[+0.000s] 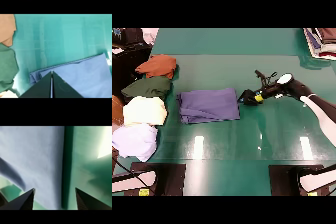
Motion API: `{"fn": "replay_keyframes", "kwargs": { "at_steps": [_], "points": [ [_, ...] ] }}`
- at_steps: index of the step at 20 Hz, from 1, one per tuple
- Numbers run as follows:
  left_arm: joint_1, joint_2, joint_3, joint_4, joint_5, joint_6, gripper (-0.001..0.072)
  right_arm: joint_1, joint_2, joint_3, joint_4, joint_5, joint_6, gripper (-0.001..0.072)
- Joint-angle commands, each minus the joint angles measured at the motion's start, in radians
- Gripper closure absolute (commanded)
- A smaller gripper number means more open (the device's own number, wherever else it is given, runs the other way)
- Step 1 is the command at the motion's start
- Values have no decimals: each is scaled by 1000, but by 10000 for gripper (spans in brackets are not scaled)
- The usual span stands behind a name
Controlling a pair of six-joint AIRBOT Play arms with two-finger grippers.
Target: Fold the shirts.
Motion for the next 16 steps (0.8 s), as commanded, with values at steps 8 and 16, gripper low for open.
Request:
{"fn": "replay_keyframes", "kwargs": {
  "at_steps": [8, 16],
  "points": [
    [-1, 0, -2, -29, -5, 6, 683, 174, -223, 300, 14, 2, -31, 698],
    [-187, 0, -2, -24, 23, 7, 683, -86, 66, 306, -394, 9, 150, 698]
  ]
}}
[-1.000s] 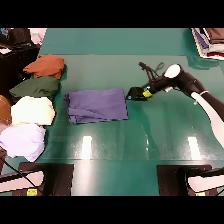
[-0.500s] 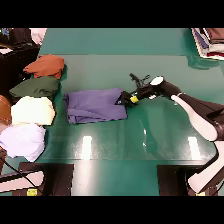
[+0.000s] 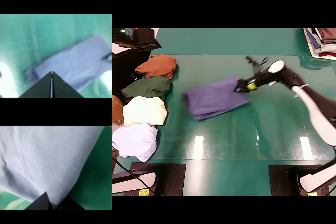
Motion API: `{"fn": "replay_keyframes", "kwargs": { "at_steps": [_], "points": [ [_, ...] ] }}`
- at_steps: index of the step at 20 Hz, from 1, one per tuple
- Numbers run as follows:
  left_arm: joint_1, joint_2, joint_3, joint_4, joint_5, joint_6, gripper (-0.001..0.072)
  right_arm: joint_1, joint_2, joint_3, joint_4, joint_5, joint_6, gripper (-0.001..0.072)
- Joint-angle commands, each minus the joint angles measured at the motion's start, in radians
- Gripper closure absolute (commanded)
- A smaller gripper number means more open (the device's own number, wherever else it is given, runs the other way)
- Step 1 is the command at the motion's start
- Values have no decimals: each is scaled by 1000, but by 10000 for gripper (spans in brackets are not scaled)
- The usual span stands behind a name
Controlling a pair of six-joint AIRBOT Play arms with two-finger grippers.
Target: Fold the shirts.
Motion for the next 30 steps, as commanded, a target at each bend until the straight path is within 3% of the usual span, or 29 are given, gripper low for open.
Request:
{"fn": "replay_keyframes", "kwargs": {
  "at_steps": [1, 5, 13, 19, 20, 22, 23, 27, 30],
  "points": [
    [-89, 0, 0, 1, 16, 0, 682, -167, 140, 6, -257, 29, 121, 698],
    [-134, 0, 0, -1, 24, -1, 683, -464, 304, -45, -394, 74, 184, 698],
    [-134, 0, 0, 0, 50, -36, 683, -1139, 584, -464, -389, -69, 249, 698],
    [-134, 0, 0, 0, 49, -34, 682, -1254, 653, -635, -391, -71, 247, 697],
    [-134, 0, 0, 1, 49, -34, 682, -1248, 659, -646, -392, -69, 240, 674],
    [-134, 0, 0, 1, 48, -26, 682, -1245, 658, -633, -394, -51, 195, 179],
    [-134, 0, 0, 1, 45, -26, 682, -1250, 658, -610, -393, -40, 192, 95],
    [-134, 0, 0, 1, 24, -23, 681, -1234, 659, -441, -371, 68, 192, 97],
    [-134, 0, 0, 1, 24, -24, 681, -1091, 659, -352, -294, 141, 191, 99]
  ]
}}
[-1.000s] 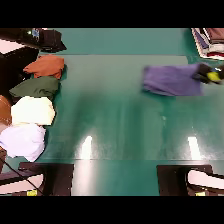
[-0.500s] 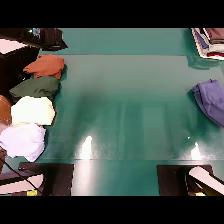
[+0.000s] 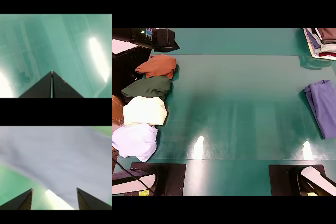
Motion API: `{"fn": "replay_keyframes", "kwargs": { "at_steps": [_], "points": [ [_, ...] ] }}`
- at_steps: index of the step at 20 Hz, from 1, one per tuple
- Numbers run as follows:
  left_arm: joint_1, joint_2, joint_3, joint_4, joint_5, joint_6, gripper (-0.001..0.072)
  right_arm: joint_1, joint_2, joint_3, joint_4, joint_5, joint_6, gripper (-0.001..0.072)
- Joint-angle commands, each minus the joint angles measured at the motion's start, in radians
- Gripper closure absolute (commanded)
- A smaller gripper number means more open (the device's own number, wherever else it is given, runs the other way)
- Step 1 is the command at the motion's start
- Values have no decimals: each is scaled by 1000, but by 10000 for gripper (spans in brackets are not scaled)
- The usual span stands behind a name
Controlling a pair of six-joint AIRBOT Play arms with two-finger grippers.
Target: Fold the shirts.
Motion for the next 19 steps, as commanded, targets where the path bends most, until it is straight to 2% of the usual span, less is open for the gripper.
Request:
{"fn": "replay_keyframes", "kwargs": {
  "at_steps": [1, 4, 5, 8, 9, 10, 14, 19],
  "points": [
    [0, 0, 0, 0, -5, -1, 681, 168, 1, 100, 71, 92, -5, 98],
    [0, 0, 0, 0, -5, -1, 681, 423, 0, 114, 69, 90, -6, 100],
    [0, 0, 0, 0, -5, -1, 681, 513, 0, 114, 62, 85, -11, 146],
    [0, 0, 0, -1, 5, -1, 681, 733, 0, 114, 54, 63, -77, 495],
    [0, 0, 0, -1, 13, -1, 681, 796, 0, 114, 38, 60, -77, 650],
    [0, 0, 0, -1, 21, -1, 681, 846, 0, 114, 24, 59, -78, 696],
    [0, 0, 0, -1, 21, -1, 681, 974, 0, 114, -15, 60, -78, 696],
    [0, 0, 0, -1, 21, -1, 681, 990, 0, 114, -13, 61, -78, 696]
  ]
}}
